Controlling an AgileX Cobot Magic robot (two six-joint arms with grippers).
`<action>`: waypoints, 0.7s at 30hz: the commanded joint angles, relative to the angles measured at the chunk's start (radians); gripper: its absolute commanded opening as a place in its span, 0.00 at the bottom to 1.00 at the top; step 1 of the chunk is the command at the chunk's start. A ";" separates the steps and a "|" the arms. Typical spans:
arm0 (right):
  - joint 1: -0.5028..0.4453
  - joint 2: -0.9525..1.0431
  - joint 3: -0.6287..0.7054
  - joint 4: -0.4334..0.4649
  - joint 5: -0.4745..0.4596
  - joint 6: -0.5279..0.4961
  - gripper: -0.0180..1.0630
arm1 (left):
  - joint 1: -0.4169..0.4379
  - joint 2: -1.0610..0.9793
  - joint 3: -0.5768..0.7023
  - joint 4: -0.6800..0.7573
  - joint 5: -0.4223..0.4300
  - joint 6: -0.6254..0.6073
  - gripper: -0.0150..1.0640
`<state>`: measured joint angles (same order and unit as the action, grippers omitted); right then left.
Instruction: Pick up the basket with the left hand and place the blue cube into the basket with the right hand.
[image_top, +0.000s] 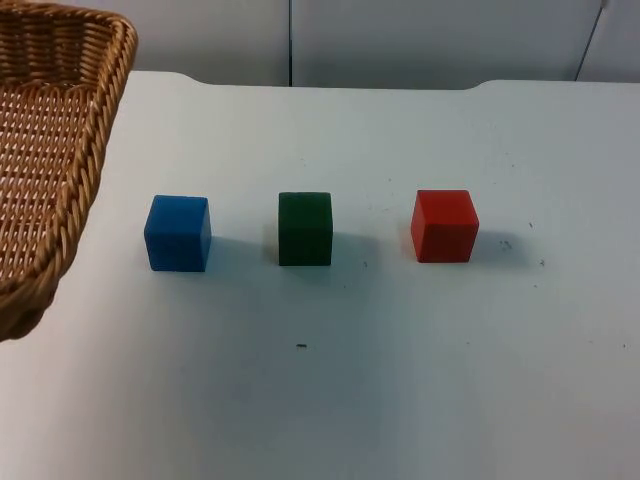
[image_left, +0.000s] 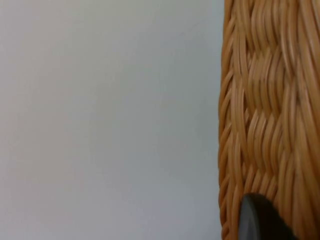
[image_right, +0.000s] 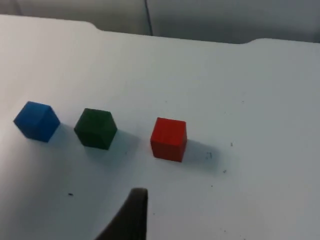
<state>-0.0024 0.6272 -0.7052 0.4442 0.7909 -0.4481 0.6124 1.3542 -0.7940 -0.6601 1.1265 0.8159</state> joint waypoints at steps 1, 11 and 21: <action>-0.006 0.067 -0.040 0.067 -0.010 -0.089 0.95 | 0.002 -0.004 -0.011 -0.040 0.001 -0.007 0.01; 0.176 0.583 -0.407 0.159 -0.025 -0.314 0.95 | 0.002 -0.004 -0.011 -0.040 -0.027 -0.003 0.01; 0.435 1.007 -0.752 0.008 -0.067 -0.347 0.95 | 0.004 -0.004 -0.011 -0.023 -0.057 0.019 0.01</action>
<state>0.4044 1.5907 -1.4232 0.4714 0.7240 -0.7796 0.6132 1.3542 -0.7940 -0.6554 1.0705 0.8289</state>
